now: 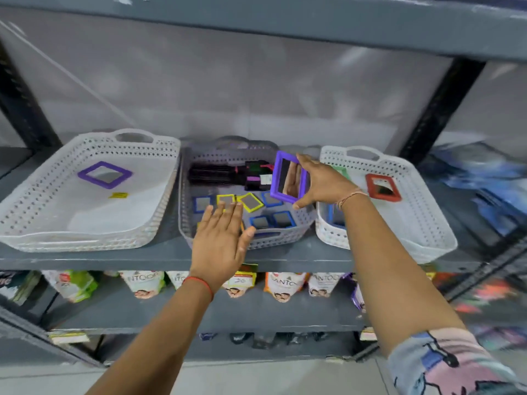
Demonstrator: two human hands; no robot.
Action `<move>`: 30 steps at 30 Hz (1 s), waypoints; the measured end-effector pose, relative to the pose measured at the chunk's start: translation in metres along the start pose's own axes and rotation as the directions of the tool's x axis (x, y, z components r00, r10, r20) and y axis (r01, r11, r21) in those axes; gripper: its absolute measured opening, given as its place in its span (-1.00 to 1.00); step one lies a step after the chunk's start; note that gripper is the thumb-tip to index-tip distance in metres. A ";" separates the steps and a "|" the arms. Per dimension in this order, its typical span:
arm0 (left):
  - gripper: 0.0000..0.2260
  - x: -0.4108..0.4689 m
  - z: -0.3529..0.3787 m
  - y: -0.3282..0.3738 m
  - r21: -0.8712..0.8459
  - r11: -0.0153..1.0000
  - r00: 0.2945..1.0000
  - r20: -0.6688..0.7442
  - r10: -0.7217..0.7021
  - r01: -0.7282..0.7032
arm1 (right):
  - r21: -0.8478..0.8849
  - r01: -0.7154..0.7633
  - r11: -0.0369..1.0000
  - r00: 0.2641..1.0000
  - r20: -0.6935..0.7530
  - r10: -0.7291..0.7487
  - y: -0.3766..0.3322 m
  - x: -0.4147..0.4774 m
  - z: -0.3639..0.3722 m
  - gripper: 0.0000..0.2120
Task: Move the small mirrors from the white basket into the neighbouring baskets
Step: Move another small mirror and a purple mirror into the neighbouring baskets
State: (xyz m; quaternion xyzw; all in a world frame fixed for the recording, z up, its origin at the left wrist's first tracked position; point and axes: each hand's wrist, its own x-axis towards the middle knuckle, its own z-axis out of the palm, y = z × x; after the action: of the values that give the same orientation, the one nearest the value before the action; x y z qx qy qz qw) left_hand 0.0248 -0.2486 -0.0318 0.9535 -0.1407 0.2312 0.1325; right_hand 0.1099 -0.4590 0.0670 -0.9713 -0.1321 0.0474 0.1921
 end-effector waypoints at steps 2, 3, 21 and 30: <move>-0.35 0.000 0.002 0.005 -0.015 1.000 1.000 0.000 -0.010 0.010 | 0.080 -0.062 0.995 0.998 -0.012 0.063 0.017 -0.014 -0.007 0.03; -0.35 -0.001 0.002 0.007 -0.021 1.000 1.000 0.006 -0.014 0.014 | 0.136 -0.088 0.987 0.996 -0.009 0.090 0.025 -0.022 -0.011 0.01; -0.36 -0.001 0.003 0.008 0.000 1.000 1.000 0.018 -0.020 0.020 | -0.098 -0.528 0.844 0.800 0.275 0.533 0.161 -0.061 -0.026 -0.27; -0.34 -0.002 0.006 0.007 -0.005 0.999 0.999 0.014 -0.048 0.048 | -0.211 -0.513 0.832 0.783 0.284 0.554 0.189 -0.057 -0.008 -0.40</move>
State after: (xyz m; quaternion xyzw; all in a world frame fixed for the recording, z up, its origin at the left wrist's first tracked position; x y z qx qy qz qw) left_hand 0.0234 -0.2571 -0.0369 0.9578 -0.1191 0.2212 0.1394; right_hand 0.1012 -0.6459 0.0034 -0.9562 0.1153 0.2551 0.0859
